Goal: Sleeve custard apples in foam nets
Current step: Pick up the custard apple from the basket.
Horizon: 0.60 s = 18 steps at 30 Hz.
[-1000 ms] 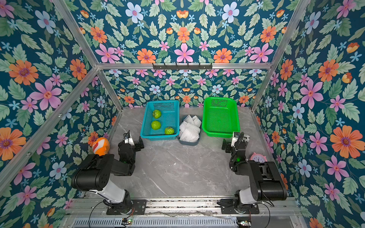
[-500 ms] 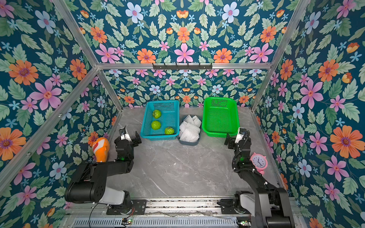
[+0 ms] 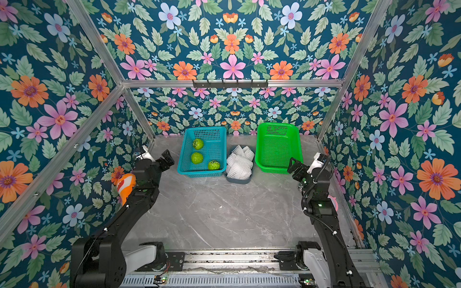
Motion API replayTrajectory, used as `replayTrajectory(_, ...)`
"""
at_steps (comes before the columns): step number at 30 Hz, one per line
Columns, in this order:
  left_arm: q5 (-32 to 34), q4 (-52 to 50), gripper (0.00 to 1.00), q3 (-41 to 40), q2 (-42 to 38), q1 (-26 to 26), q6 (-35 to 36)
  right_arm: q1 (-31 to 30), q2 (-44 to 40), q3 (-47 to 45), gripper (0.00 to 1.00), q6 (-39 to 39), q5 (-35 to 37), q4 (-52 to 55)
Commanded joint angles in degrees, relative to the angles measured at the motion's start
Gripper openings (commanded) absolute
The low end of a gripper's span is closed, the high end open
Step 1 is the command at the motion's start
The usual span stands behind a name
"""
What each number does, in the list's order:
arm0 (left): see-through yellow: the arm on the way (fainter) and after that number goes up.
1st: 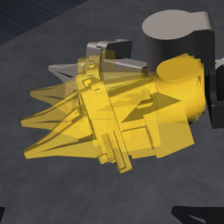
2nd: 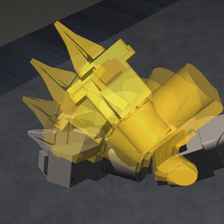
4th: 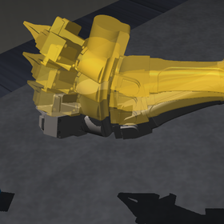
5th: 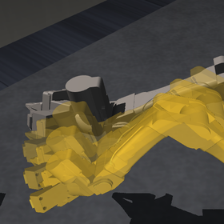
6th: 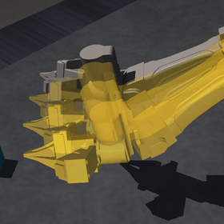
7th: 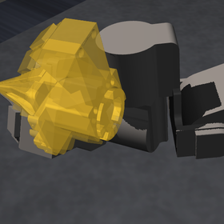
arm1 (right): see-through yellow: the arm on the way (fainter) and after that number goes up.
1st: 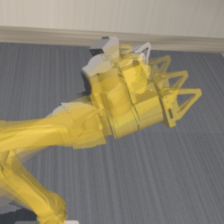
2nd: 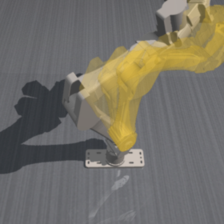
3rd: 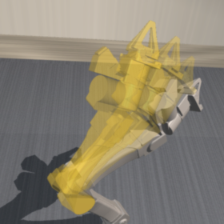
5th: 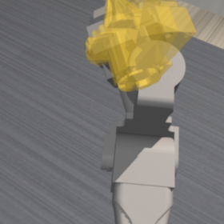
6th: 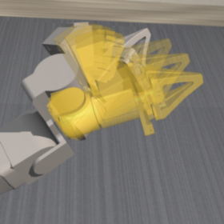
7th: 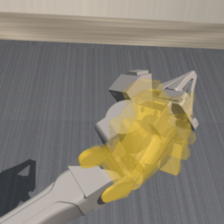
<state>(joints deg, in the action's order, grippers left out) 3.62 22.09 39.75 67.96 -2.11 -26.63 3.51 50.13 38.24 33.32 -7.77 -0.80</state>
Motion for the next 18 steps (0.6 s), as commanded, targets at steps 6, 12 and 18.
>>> replayTrajectory(6, -19.3, -15.8, 0.93, 15.0, 10.4, -1.3, -7.8, -5.3, 7.5, 13.9, 0.99, 1.6, -10.8, 20.5)
replayTrajectory(12, -20.0, -29.0, 0.83, 31.0, 22.4, -6.2, -7.5, -9.1, 10.4, 19.4, 0.99, 1.5, -10.2, 29.0)
replayTrajectory(18, -16.2, -45.6, 0.99, 49.5, 36.9, -13.3, -3.3, -13.1, 10.1, 20.2, 0.99, 0.2, -7.0, 31.6)
